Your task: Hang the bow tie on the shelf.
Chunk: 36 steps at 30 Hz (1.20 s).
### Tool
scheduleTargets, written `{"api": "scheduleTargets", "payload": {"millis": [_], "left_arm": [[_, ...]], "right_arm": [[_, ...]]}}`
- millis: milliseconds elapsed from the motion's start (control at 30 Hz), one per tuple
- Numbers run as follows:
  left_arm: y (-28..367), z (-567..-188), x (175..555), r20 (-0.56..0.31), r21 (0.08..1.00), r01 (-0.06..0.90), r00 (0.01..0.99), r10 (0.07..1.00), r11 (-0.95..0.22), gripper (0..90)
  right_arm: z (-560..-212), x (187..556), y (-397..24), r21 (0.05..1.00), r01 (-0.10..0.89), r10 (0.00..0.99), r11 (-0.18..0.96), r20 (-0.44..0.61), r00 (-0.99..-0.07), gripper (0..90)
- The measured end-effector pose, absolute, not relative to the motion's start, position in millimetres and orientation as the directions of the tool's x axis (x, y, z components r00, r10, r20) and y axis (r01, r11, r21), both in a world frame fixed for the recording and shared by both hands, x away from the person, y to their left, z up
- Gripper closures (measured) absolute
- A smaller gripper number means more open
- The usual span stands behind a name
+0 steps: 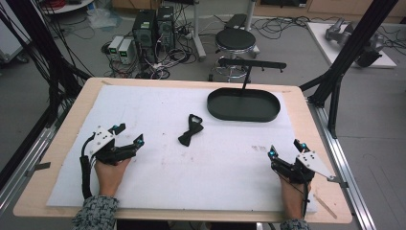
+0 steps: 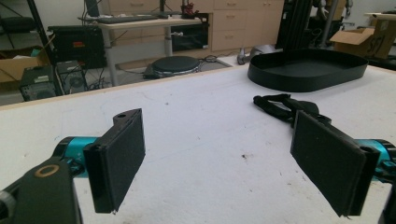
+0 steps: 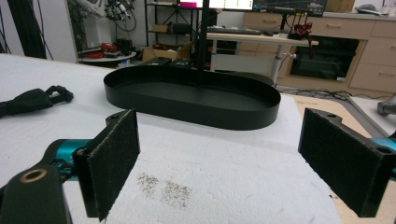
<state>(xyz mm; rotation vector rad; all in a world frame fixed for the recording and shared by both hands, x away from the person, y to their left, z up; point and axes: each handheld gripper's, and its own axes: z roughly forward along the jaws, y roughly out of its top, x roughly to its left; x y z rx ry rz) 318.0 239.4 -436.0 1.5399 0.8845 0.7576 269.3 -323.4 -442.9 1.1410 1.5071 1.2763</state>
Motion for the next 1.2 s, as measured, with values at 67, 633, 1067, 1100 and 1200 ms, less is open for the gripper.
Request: {"api": "scheduleTargets", "payload": {"millis": [67,633,1067,1100,1200], "left_arm": [[239.2,-436.0,318.1,-0.004,0.99,0.124,0.505,0.863,-0.068,17.9],[236.8,-437.8,319.6,-0.003,0.989,0.128,0.507,0.862,-0.072,18.4],[219.9,-433.0,324.9,0.009,0.988,0.129,0.526,0.85,-0.091,21.2],[211.6,-429.9,326.7,0.028,0.987,0.117,0.54,0.841,-0.108,23.1],[202.0,-428.2,328.1,0.037,0.986,0.114,0.556,0.83,-0.12,24.2]], "right_arm": [[-443.0,269.1,-323.0,0.99,0.122,0.97,0.068,-0.037,-0.24,11.7],[-443.6,269.0,-321.1,0.988,0.132,0.969,0.082,-0.048,-0.244,11.8],[-443.9,268.7,-319.6,0.986,0.137,0.968,0.098,-0.063,-0.244,11.8],[-444.0,269.1,-320.1,0.986,0.135,0.968,0.099,-0.064,-0.244,11.8],[-444.0,269.1,-320.2,0.986,0.133,0.968,0.096,-0.061,-0.245,11.7]]}}
